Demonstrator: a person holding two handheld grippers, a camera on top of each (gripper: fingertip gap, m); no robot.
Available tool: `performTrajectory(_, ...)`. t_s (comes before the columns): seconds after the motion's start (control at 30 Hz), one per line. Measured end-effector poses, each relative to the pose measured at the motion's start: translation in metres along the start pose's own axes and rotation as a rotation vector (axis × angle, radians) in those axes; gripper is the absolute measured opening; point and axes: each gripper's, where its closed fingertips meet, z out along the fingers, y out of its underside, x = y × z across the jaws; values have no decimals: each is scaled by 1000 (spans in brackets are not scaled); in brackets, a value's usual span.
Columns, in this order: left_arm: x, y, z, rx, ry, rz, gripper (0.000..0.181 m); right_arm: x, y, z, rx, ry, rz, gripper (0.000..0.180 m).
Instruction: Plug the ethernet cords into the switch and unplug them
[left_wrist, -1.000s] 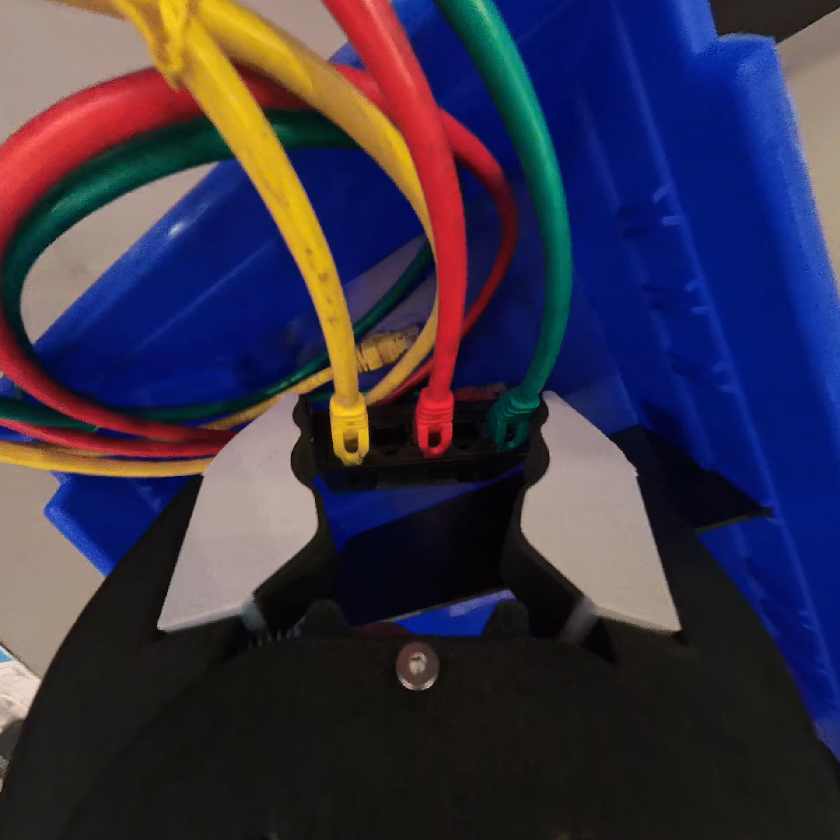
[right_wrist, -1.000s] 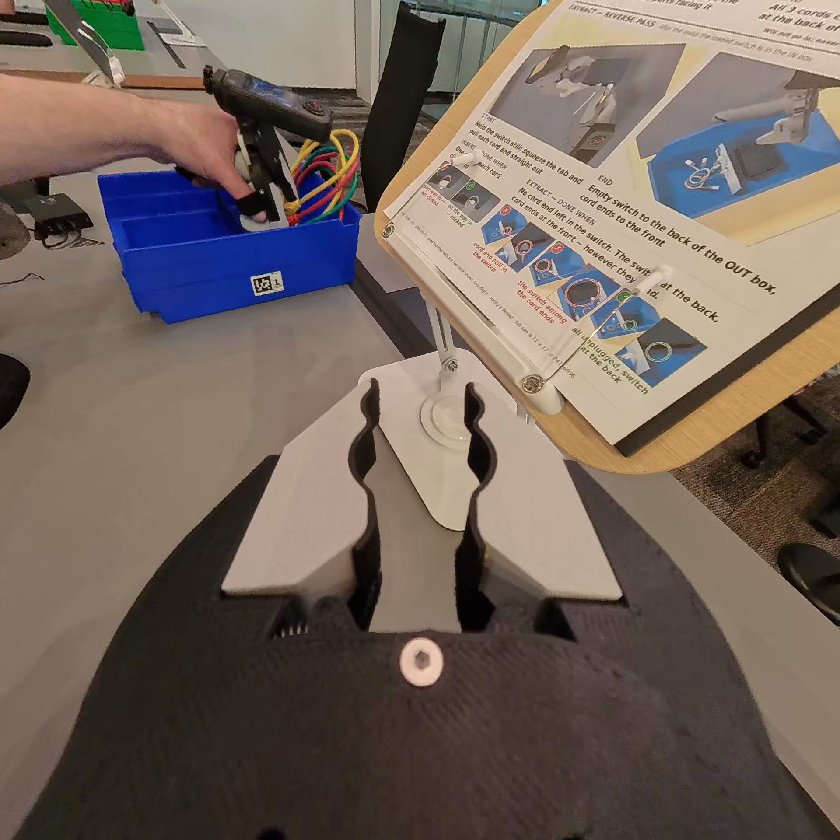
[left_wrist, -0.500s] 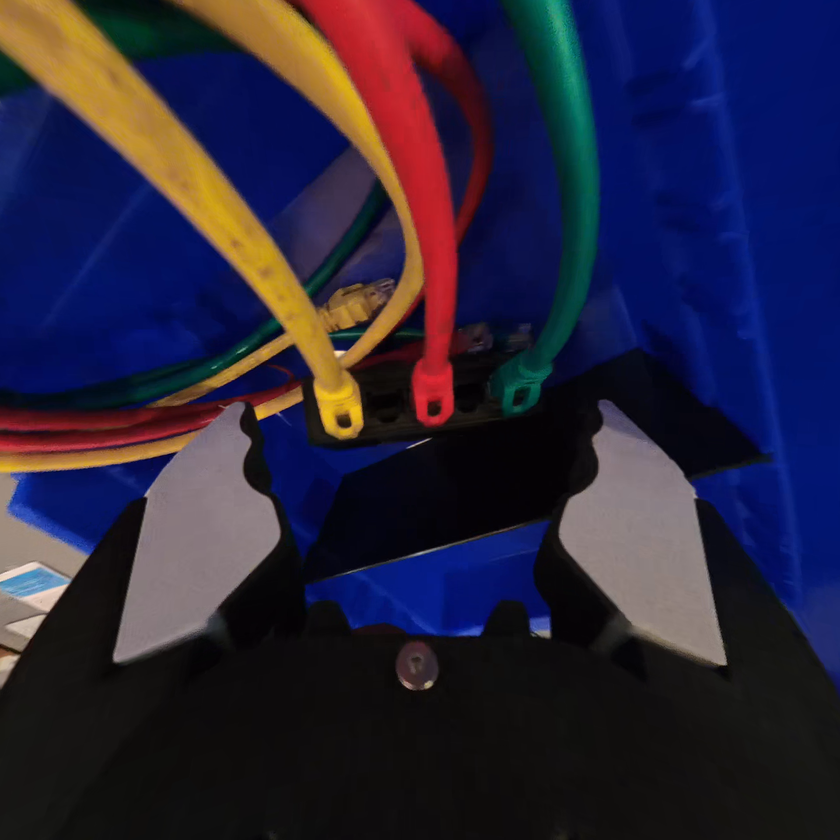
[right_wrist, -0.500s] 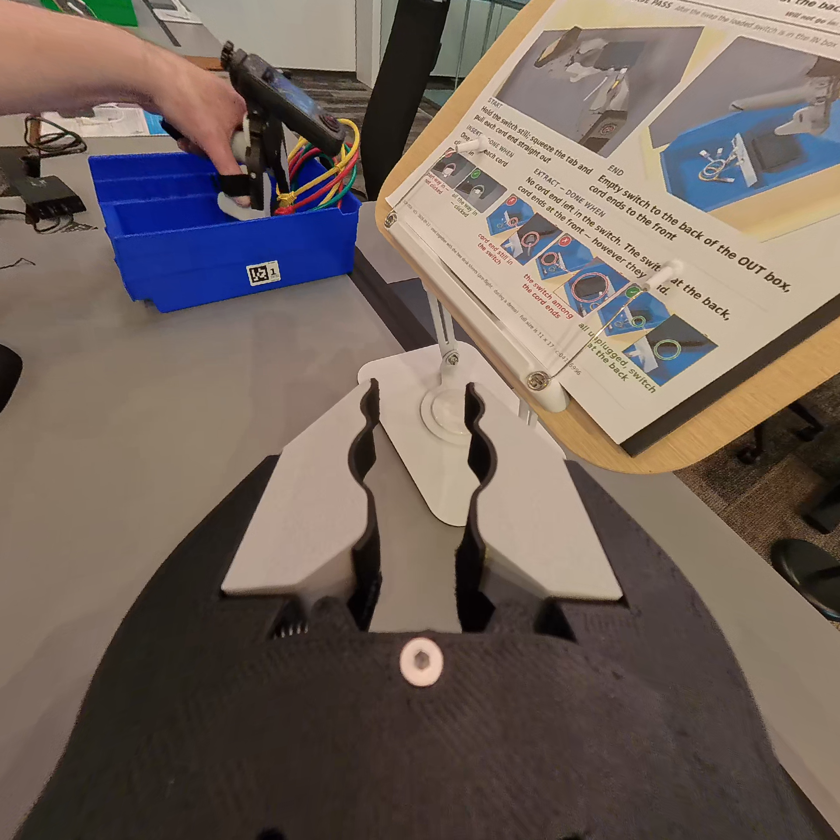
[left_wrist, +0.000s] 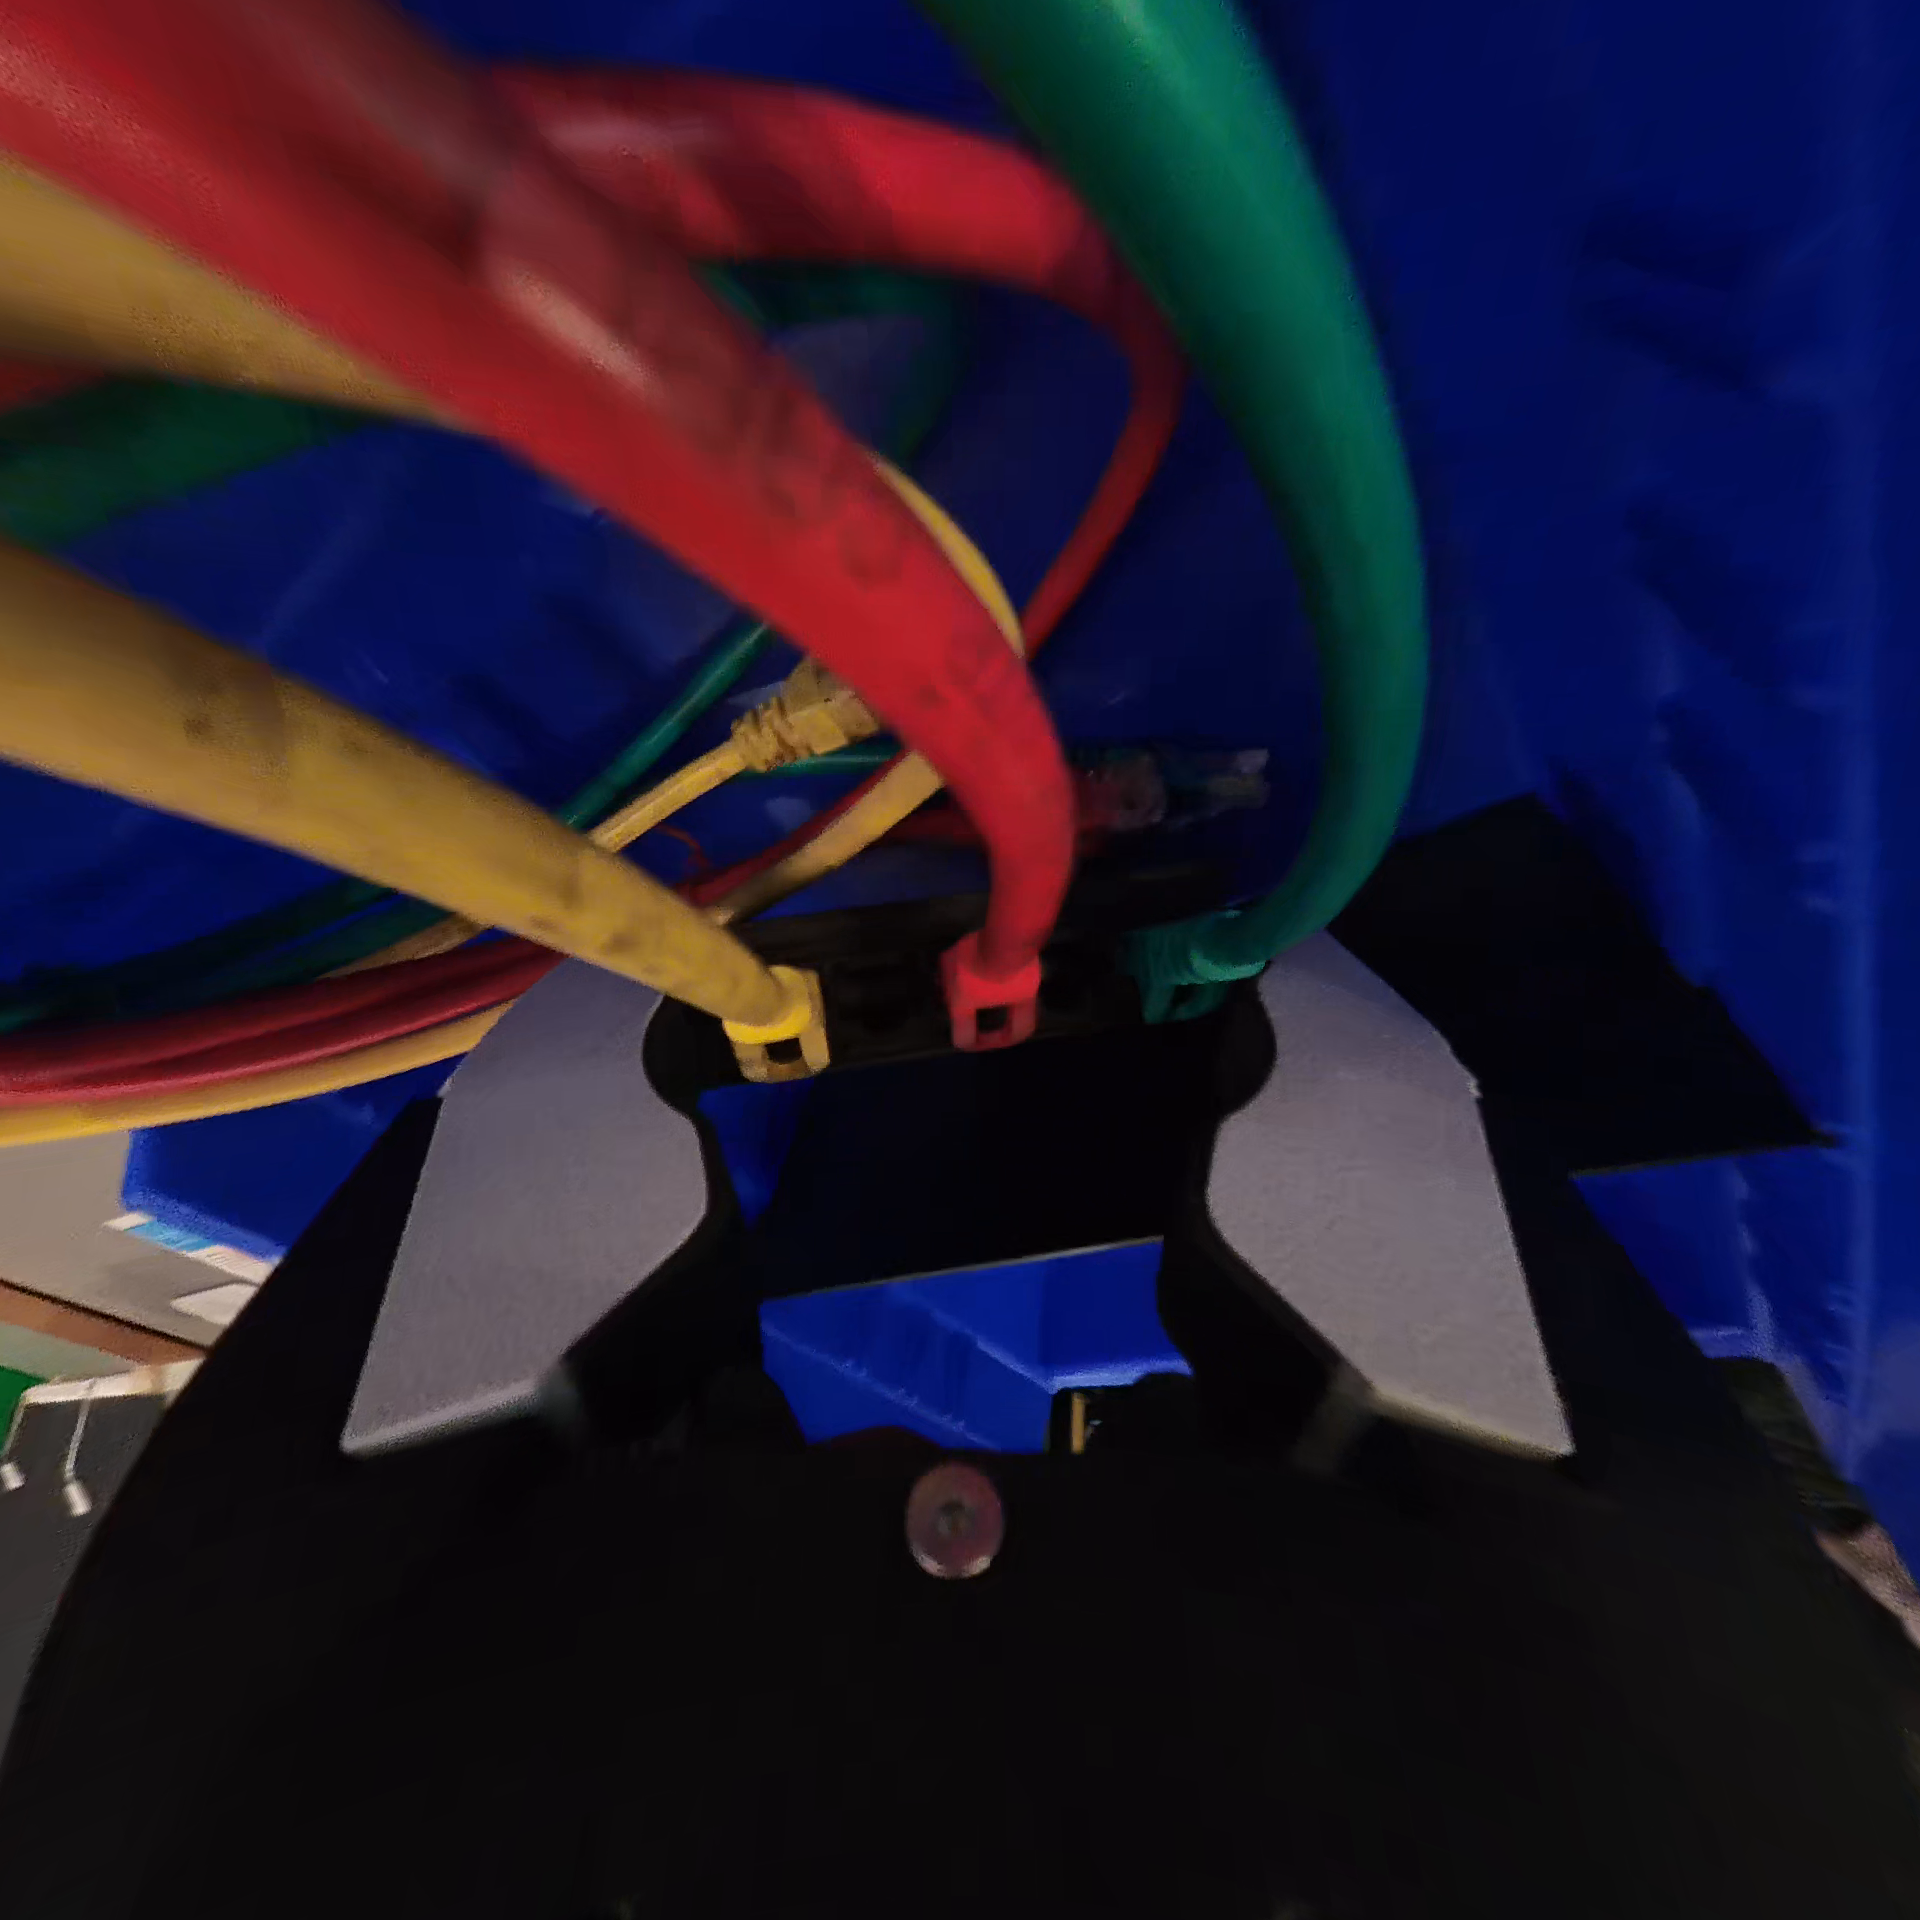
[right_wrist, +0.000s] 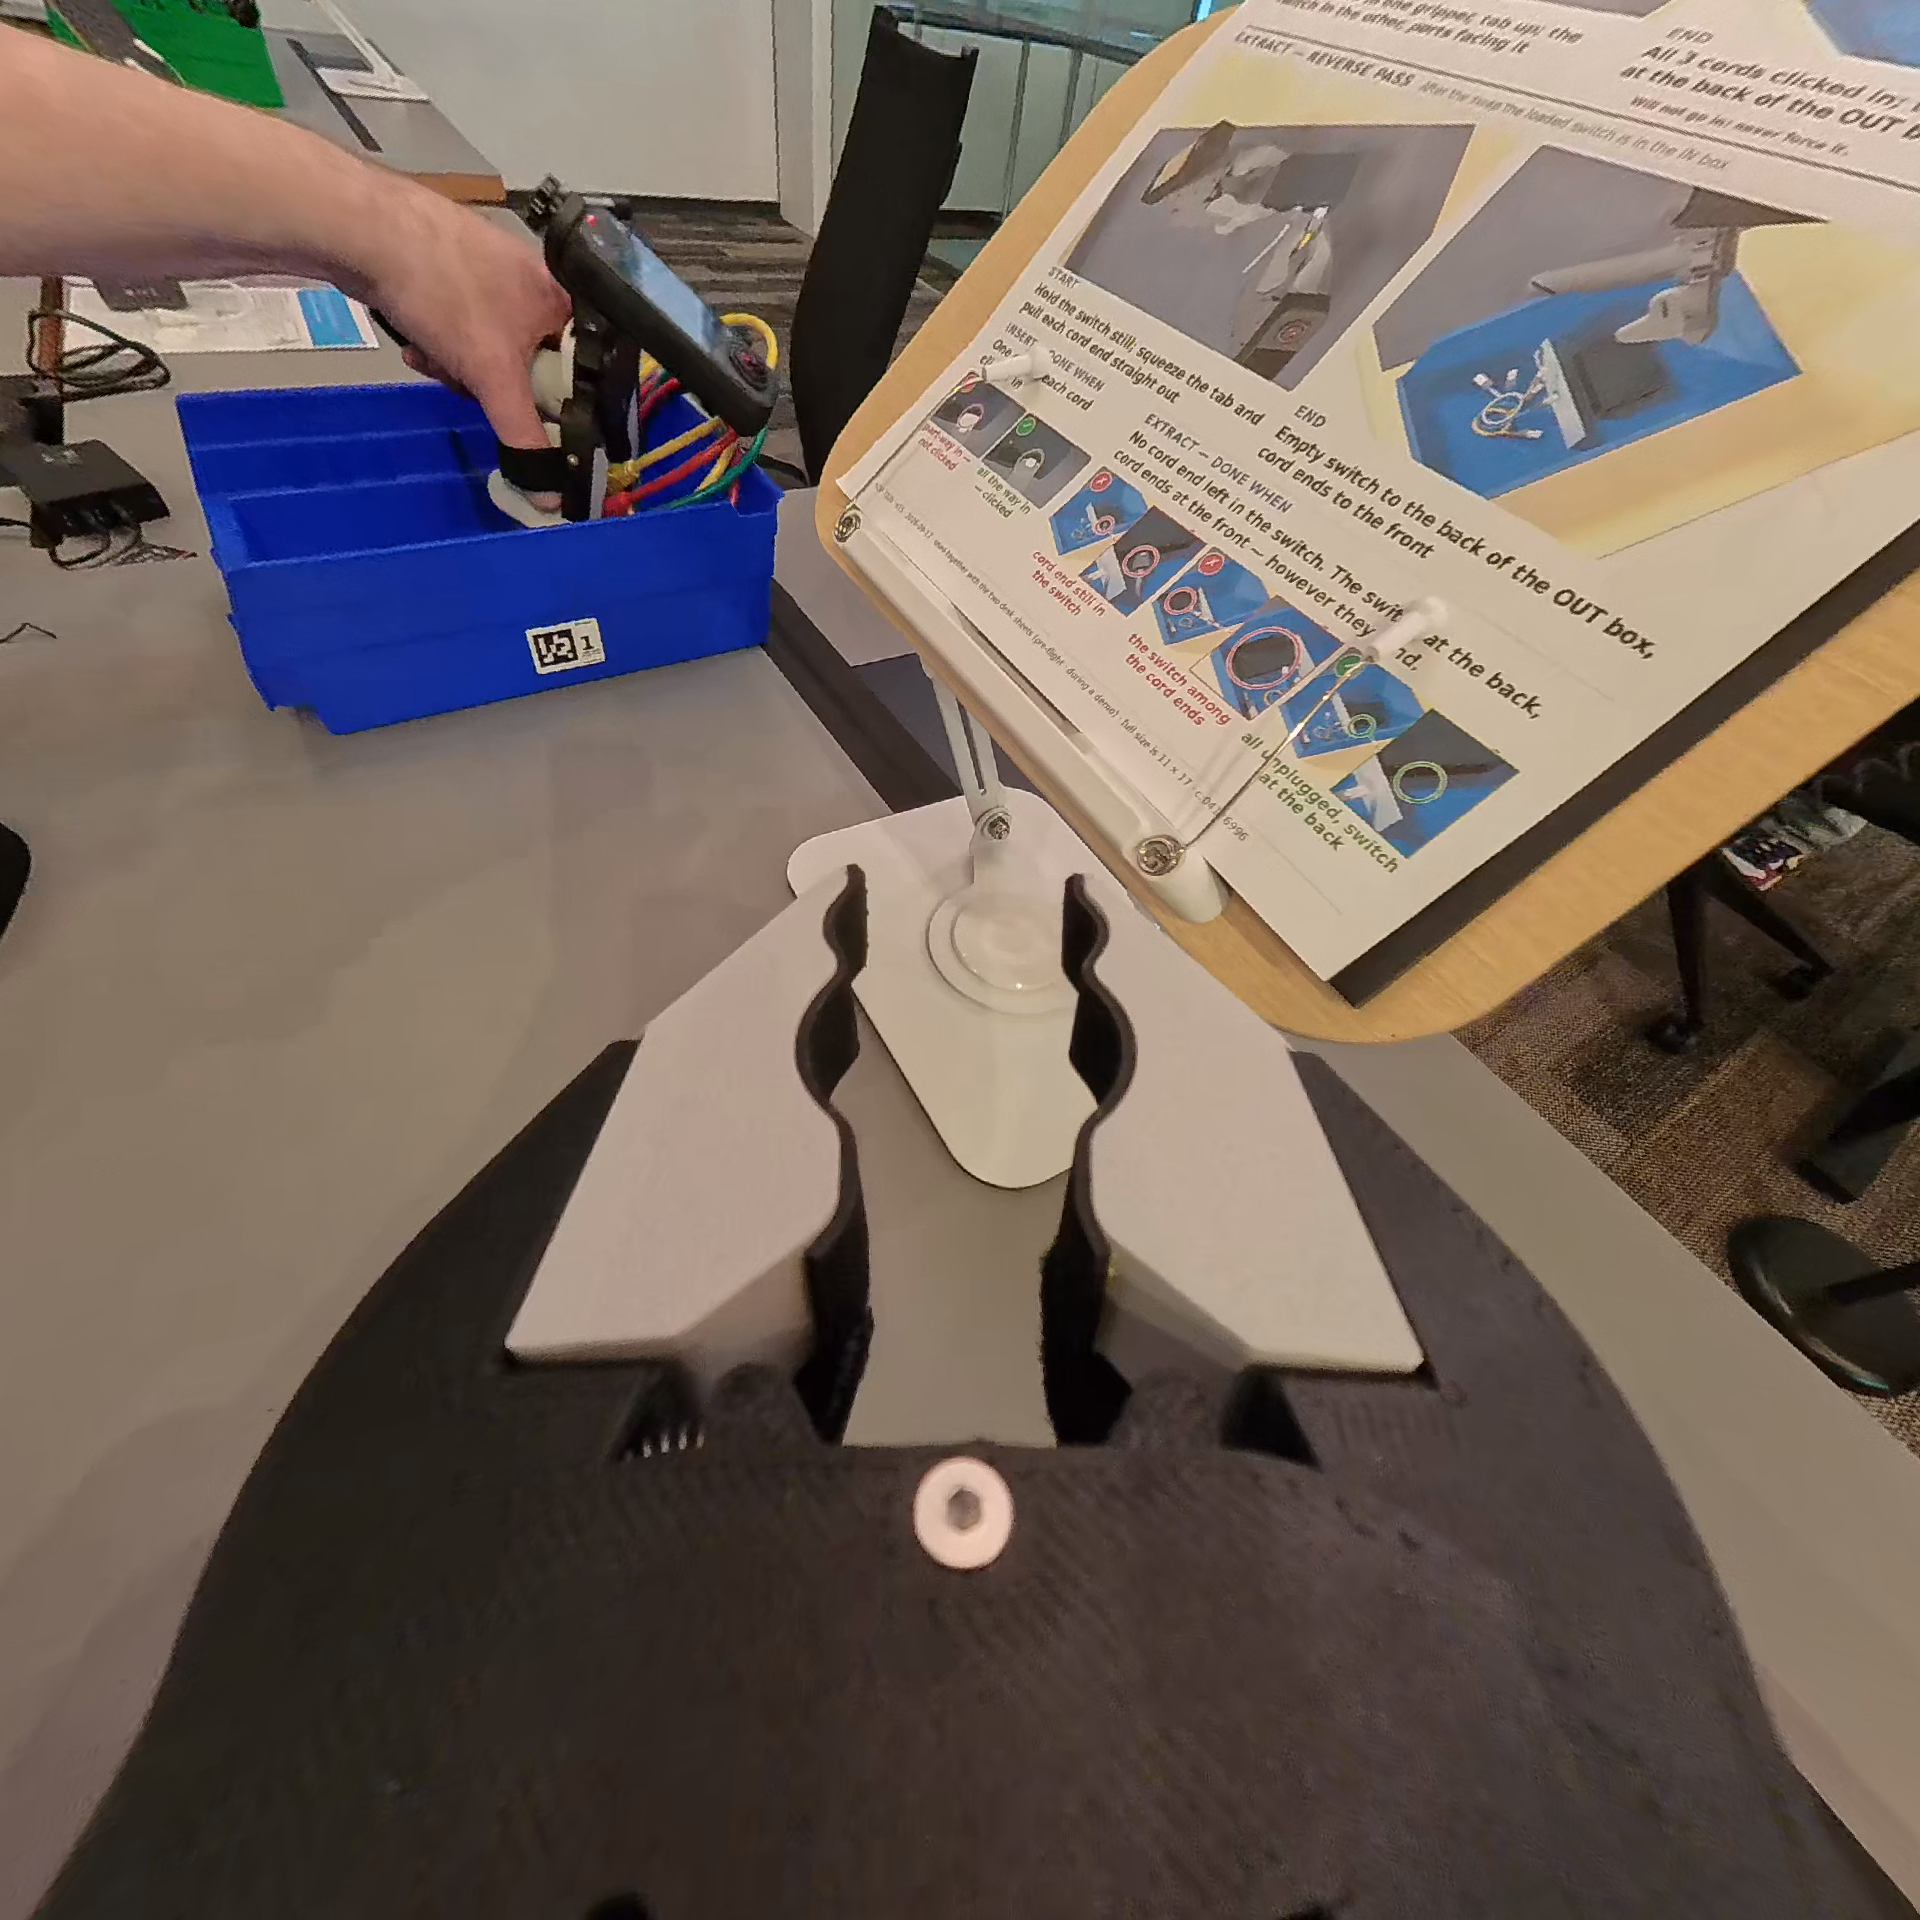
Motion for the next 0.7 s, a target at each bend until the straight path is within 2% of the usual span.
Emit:
performTrajectory(0.13,-7,1,-12,61,-11,2,98,3,1,-2,5,4,11,36)
performTrajectory(0.37,-17,4,-47,233,-130,39,97,1,2,2,-1,-4,8,36)
performTrajectory(0.43,-20,4,-60,305,-190,59,97,-1,3,4,-5,-8,6,36)
performTrajectory(0.53,-27,14,-74,333,-323,84,97,-4,3,7,-12,-14,0,36)
performTrajectory(0.7,-28,24,-94,410,-453,131,97,-8,2,10,-12,-23,-6,36)
